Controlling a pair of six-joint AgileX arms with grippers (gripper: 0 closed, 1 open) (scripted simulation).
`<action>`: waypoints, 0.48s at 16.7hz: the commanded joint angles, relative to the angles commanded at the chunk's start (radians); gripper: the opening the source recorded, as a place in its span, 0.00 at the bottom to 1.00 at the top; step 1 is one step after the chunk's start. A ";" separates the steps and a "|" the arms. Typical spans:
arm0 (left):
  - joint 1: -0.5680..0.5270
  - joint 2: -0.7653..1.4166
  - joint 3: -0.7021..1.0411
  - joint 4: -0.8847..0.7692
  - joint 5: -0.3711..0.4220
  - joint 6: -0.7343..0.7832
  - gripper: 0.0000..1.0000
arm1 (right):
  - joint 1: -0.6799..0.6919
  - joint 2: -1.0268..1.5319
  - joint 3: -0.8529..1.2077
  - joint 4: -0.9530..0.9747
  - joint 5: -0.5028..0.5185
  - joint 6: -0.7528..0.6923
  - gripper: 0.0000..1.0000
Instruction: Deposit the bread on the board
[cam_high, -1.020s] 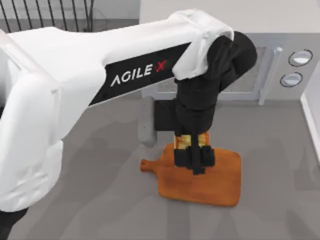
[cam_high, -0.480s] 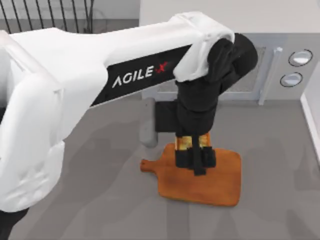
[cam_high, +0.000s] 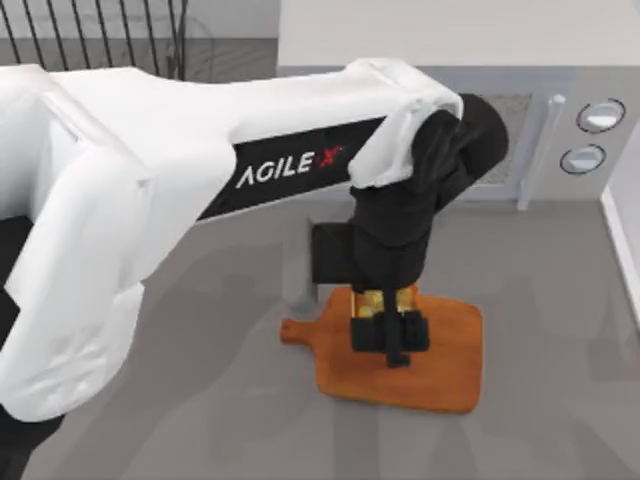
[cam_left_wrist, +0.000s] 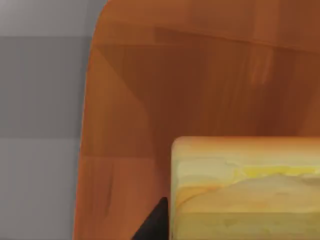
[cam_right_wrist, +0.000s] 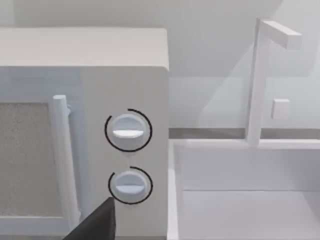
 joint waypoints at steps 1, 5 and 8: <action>0.000 0.002 -0.009 0.014 0.000 0.000 0.00 | 0.000 0.000 0.000 0.000 0.000 0.000 1.00; -0.002 0.014 -0.033 0.044 -0.002 -0.002 0.00 | 0.000 0.000 0.000 0.000 0.000 0.000 1.00; -0.002 0.014 -0.033 0.044 -0.002 -0.002 0.00 | 0.000 0.000 0.000 0.000 0.000 0.000 1.00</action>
